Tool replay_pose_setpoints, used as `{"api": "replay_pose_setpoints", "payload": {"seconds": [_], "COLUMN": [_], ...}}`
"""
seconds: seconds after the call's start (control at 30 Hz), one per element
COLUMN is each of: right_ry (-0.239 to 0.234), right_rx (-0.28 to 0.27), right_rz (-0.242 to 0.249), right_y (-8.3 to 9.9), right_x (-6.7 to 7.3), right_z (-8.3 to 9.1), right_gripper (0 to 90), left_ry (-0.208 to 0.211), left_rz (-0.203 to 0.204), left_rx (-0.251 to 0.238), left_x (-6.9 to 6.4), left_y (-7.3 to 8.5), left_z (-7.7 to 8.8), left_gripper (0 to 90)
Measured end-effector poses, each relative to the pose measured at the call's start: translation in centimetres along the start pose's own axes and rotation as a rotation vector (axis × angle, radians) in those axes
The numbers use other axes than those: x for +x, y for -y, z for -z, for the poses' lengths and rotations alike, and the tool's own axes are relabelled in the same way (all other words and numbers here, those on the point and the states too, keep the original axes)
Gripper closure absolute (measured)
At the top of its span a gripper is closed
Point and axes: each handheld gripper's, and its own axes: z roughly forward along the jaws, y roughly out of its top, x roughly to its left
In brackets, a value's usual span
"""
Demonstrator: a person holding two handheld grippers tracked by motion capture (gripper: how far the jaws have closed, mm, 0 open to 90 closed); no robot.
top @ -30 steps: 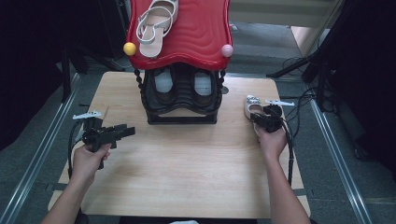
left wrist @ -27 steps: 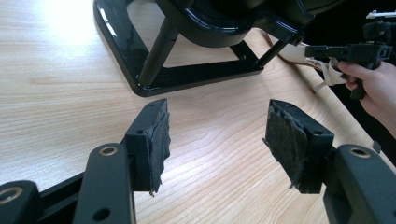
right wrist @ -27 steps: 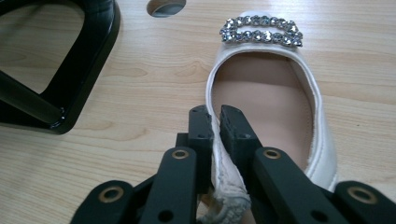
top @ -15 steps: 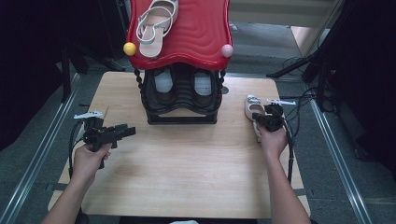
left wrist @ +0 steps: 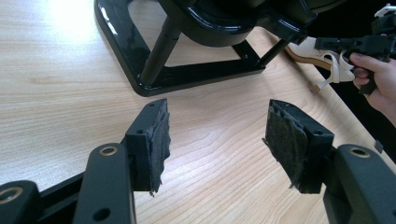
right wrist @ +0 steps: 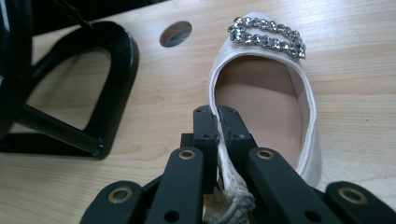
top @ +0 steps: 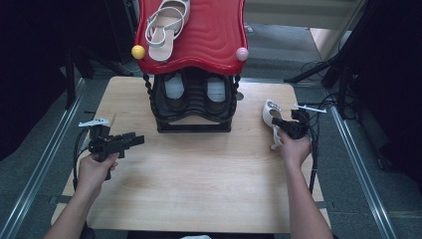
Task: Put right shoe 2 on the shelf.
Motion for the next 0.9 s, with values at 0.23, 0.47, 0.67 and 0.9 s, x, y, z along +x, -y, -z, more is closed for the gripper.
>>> {"api": "replay_pose_setpoints", "payload": {"seconds": [0.23, 0.47, 0.67, 0.9], "right_ry": [-0.036, -0.051, -0.11, -0.134], "right_rx": [-0.01, -0.01, 0.0, 0.011], "right_rz": [0.0, 0.034, -0.006, -0.024], "right_y": [-0.3, -0.8, -1.7, -3.6], "right_x": [0.3, 1.5, 2.3, 3.4], "right_z": [0.4, 0.8, 0.9, 1.2], "right_gripper": [88.3, 88.4, 88.4, 88.3], "left_ry": [0.0, -0.006, 0.002, 0.006], "left_rz": [-0.004, 0.002, -0.003, 0.0], "left_rx": [0.008, 0.007, 0.009, 0.01], "left_x": [-0.1, 0.0, 0.0, 0.0], "left_y": [0.0, 0.0, 0.0, 0.0], "left_z": [-0.1, -0.1, -0.1, -0.1], "left_gripper": [40.3, 40.3, 40.3, 40.2]}}
